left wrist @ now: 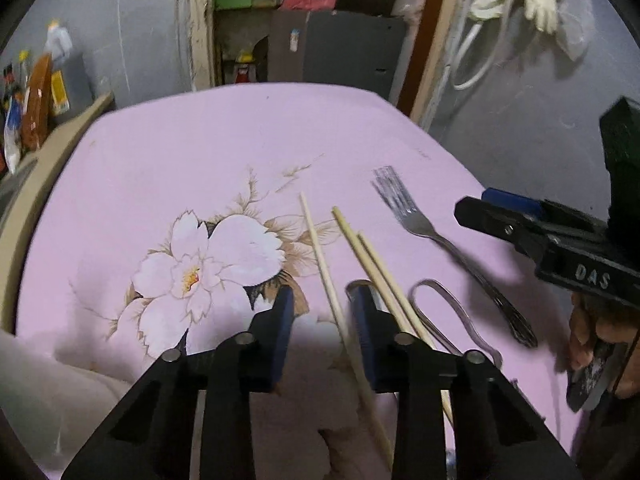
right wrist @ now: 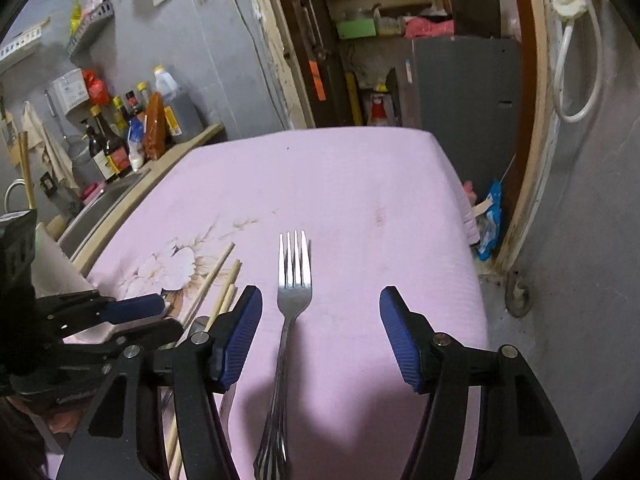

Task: Organize utensils
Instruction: 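Move the right tool to the fork while the left tool approaches the chopsticks, then grasp the fork with the right tool while the left tool grasps a chopstick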

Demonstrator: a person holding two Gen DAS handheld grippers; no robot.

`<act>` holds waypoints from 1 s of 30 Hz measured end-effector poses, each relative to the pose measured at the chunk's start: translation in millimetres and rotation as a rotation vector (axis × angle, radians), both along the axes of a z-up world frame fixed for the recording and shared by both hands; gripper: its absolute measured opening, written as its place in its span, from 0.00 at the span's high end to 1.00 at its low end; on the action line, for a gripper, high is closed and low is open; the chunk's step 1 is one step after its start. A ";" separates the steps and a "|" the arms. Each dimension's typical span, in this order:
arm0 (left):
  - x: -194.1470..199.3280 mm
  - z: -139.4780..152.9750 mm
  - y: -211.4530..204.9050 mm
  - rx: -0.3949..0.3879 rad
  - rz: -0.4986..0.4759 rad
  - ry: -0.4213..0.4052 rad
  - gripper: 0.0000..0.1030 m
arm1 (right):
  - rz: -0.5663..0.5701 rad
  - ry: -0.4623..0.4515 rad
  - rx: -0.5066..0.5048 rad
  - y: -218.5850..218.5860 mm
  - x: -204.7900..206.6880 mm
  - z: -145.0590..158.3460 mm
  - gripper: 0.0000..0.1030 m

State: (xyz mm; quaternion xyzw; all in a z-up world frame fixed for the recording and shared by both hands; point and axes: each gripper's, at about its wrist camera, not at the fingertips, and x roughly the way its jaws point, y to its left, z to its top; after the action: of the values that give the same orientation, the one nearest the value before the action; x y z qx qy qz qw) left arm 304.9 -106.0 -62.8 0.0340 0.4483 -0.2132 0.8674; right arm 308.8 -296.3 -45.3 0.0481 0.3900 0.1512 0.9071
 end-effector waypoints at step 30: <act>19.0 -3.7 6.0 -0.003 0.068 0.072 0.96 | 0.073 0.146 -0.150 45.0 60.5 -20.6 0.47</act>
State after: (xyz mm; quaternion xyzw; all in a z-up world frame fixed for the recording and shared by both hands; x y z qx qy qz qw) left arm 323.9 -100.1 -66.4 0.0098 0.4800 -0.1853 0.8574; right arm 369.3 -251.3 -65.9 -0.0233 0.4668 0.1508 0.8711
